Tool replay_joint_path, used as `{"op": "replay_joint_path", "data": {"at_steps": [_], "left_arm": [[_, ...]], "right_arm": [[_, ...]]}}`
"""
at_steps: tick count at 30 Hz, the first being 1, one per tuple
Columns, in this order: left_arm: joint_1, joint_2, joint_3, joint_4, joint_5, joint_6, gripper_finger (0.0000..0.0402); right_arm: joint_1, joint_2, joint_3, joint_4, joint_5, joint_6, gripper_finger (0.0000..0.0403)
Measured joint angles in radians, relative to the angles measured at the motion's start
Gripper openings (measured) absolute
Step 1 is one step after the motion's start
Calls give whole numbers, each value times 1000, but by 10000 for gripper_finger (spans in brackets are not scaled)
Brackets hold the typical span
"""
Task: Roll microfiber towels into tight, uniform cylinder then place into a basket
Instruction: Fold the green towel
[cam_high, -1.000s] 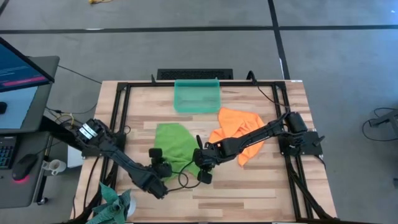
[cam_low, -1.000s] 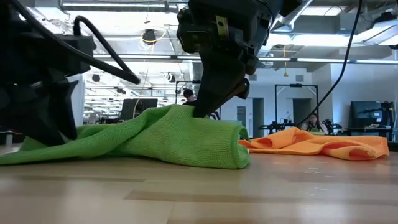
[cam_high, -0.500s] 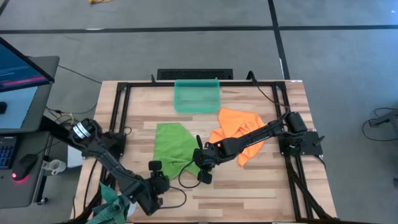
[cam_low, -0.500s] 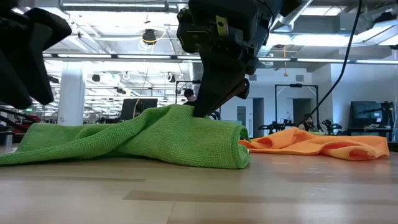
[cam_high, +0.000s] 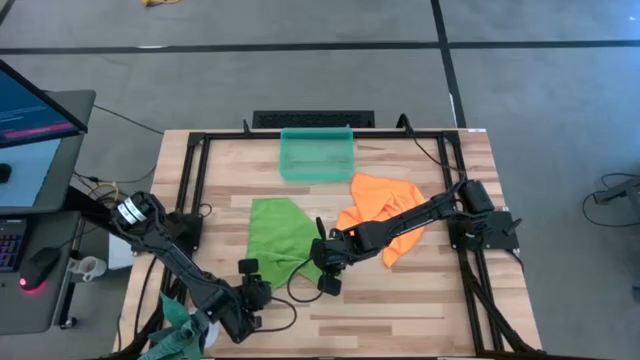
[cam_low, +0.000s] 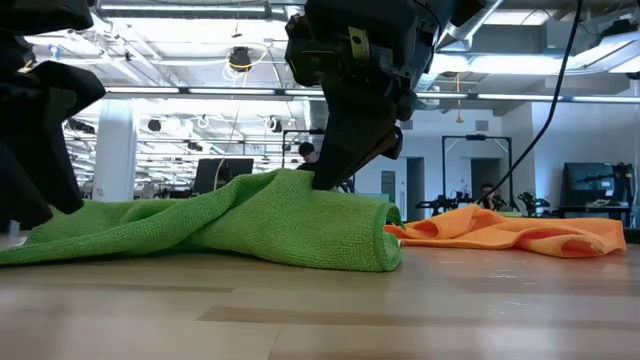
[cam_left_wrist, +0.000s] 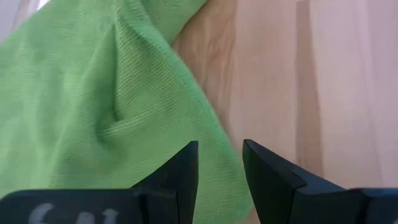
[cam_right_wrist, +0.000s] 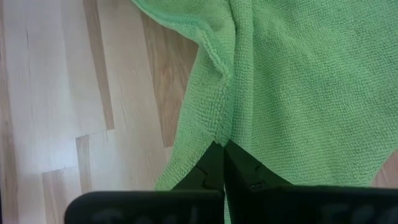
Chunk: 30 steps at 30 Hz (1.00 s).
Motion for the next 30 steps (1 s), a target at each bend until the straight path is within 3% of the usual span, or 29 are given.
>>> {"op": "replay_joint_path", "data": {"at_steps": [21, 30], "left_arm": [[24, 0, -2, 28, -9, 4, 118], [23, 46, -2, 60, -64, 3, 118]], "right_arm": [[0, 0, 0, -1, 0, 0, 17], [0, 0, 0, -1, 0, 0, 16]]}}
